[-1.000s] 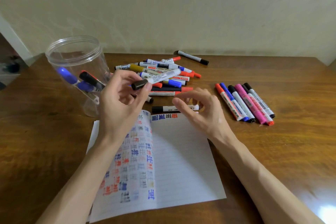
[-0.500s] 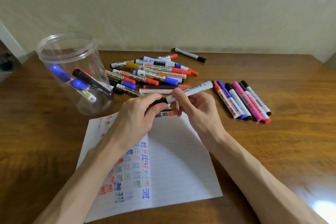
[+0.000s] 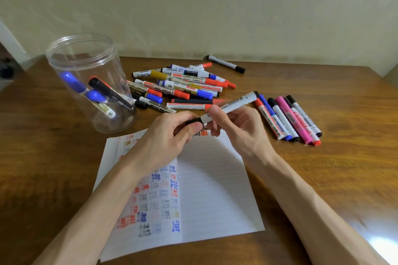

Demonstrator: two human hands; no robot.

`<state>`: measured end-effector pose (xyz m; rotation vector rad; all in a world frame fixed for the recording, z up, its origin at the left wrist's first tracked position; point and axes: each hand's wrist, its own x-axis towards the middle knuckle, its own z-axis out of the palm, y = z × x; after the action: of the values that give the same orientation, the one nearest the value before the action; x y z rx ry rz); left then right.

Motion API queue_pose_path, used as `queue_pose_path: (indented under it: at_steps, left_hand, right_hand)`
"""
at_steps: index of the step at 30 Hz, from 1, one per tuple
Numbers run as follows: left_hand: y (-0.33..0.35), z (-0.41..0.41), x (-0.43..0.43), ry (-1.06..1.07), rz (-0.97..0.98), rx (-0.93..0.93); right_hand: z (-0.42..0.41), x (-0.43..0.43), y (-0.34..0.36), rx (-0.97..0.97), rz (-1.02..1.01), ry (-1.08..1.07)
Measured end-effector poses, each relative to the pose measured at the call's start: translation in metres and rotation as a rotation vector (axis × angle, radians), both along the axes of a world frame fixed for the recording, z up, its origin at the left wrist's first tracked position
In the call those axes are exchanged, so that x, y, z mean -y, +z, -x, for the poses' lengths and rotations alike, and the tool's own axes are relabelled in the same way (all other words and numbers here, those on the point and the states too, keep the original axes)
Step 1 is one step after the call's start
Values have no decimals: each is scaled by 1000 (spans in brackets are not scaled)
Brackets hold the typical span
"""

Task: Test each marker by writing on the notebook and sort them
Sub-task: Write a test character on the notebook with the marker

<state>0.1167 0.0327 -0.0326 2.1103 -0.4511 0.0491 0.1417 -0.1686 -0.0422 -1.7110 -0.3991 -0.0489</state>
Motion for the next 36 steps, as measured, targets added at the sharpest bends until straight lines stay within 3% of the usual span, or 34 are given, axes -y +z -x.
queue_pose_path:
  at_steps: [4,9,28,36]
  left_hand:
    - [-10,3,5,31,-196,-15]
    - [-11,8,6,56,-258,36]
    - [-2,1,-3,-234,138,-255]
    - [-15,1,4,48,-205,115]
  right_hand:
    - [1,-7,-5,-48,-13,-27]
    - [5,-12,-6,-26,-23,-42]
    - [5,1,5,-17,-30,60]
    - [0,-8,-6,-224,-313,-10]
